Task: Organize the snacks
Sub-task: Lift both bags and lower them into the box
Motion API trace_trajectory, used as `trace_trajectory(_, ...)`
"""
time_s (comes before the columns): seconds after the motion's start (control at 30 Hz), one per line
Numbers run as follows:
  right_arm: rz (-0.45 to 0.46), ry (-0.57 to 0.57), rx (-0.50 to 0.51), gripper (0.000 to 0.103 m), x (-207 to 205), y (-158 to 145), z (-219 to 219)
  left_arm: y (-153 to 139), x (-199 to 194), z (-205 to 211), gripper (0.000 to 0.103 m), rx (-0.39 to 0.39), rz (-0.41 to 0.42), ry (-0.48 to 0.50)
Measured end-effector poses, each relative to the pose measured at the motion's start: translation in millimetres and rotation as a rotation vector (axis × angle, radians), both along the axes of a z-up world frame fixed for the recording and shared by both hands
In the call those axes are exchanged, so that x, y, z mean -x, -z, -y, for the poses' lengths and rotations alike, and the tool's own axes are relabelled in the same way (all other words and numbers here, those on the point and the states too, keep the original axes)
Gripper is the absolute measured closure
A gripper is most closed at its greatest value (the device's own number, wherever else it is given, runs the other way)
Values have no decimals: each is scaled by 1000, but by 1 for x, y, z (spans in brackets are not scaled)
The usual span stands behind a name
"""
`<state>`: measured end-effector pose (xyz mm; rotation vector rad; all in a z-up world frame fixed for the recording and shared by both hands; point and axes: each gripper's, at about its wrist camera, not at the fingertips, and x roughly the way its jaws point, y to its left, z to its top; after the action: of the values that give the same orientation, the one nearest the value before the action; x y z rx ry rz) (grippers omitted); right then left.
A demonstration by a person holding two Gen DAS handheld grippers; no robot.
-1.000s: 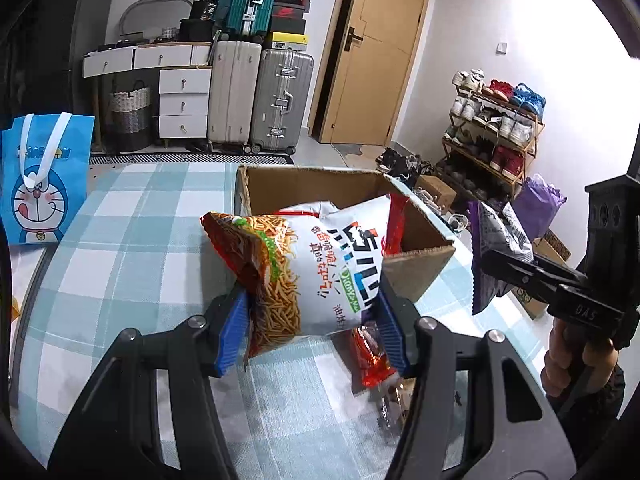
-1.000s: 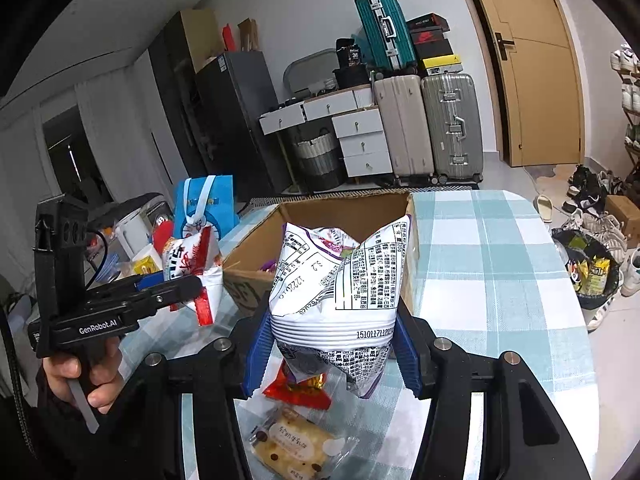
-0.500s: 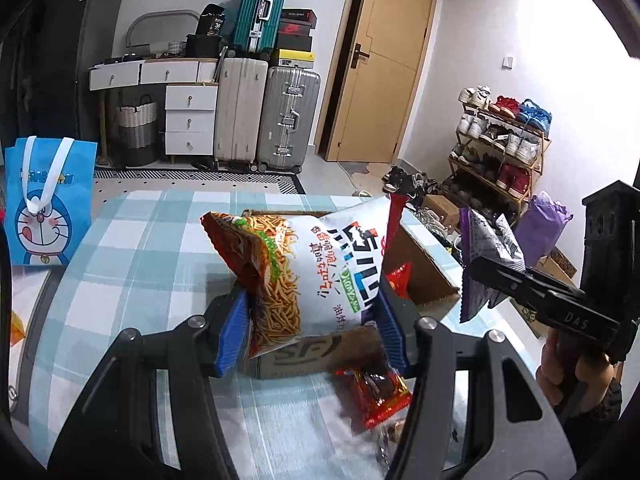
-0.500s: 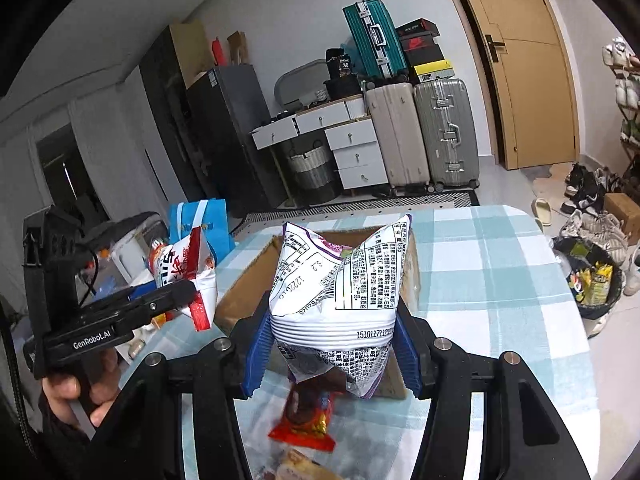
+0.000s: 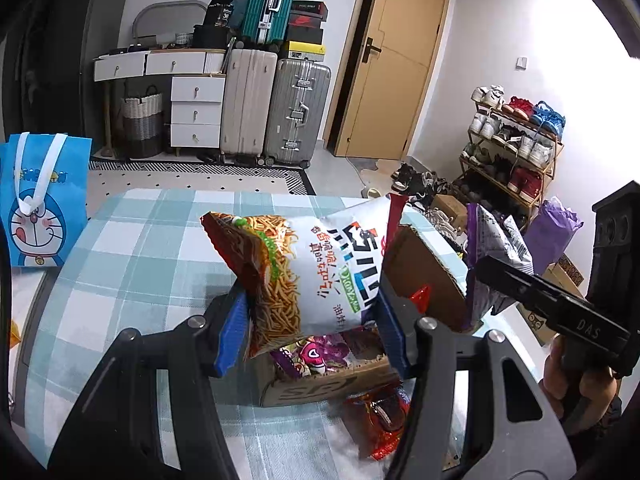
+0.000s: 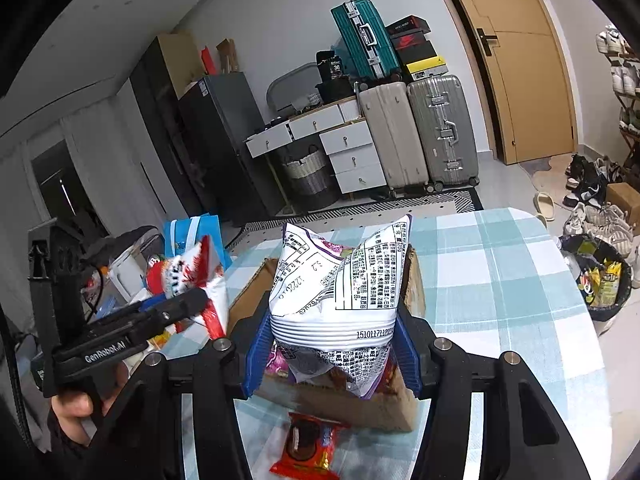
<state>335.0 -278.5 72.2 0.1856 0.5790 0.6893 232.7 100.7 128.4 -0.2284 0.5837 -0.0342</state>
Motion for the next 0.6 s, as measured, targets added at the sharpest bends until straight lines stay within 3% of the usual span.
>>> trace_trajectory(0.6,-55,-50,8,49,-44,27,-36,35,-48,22,48,-62,-8,10)
